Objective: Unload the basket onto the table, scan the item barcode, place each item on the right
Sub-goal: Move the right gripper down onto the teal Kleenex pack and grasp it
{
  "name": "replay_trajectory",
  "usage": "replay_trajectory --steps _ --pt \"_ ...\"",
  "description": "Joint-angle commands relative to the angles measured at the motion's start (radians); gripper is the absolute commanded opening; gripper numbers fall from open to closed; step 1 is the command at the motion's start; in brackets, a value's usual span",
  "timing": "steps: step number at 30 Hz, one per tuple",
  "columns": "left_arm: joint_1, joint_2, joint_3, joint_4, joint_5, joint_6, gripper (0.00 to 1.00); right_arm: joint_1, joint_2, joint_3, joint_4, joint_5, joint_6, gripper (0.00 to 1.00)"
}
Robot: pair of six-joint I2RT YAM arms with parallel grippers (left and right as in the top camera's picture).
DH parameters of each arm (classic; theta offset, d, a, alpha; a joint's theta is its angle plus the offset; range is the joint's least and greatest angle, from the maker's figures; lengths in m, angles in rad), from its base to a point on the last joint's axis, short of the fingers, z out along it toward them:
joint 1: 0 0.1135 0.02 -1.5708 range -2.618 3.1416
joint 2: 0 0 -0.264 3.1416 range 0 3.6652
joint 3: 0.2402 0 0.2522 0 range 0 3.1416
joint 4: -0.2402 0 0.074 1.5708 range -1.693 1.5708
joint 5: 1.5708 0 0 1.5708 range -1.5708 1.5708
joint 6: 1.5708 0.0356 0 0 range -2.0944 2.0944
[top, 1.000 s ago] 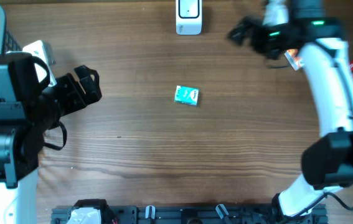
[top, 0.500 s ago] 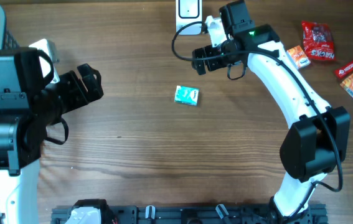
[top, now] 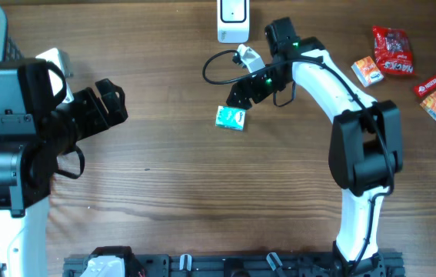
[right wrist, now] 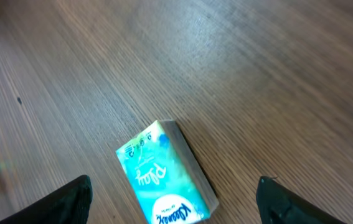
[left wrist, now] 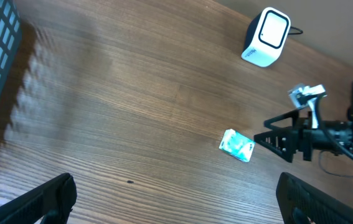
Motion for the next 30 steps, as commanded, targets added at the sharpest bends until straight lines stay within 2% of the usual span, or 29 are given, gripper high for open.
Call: replay_trajectory --steps 1,5,6,20,24,27,30 --pt "0.006 0.001 0.001 0.000 -0.017 -0.009 1.00 0.003 0.060 -0.010 0.002 -0.070 -0.031 0.79" --pt "0.006 0.001 0.001 0.000 -0.017 -0.009 1.00 0.008 0.106 -0.010 0.008 -0.084 0.040 0.60" --pt "0.006 0.001 0.001 0.000 -0.017 -0.009 1.00 0.008 0.114 -0.010 0.005 -0.094 0.040 0.59" --pt "0.006 0.001 0.001 0.000 -0.017 -0.009 1.00 0.010 0.148 -0.010 -0.095 -0.088 0.031 0.58" --pt "0.006 0.001 0.001 0.000 -0.017 -0.009 1.00 0.010 0.148 -0.010 -0.122 -0.088 0.034 0.49" --pt "0.006 0.001 0.001 0.000 -0.017 -0.009 1.00 0.010 0.148 -0.010 -0.117 -0.089 0.061 0.35" --pt "0.006 0.001 0.001 0.000 -0.017 -0.009 1.00 0.016 0.148 -0.010 -0.127 -0.091 0.062 0.35"
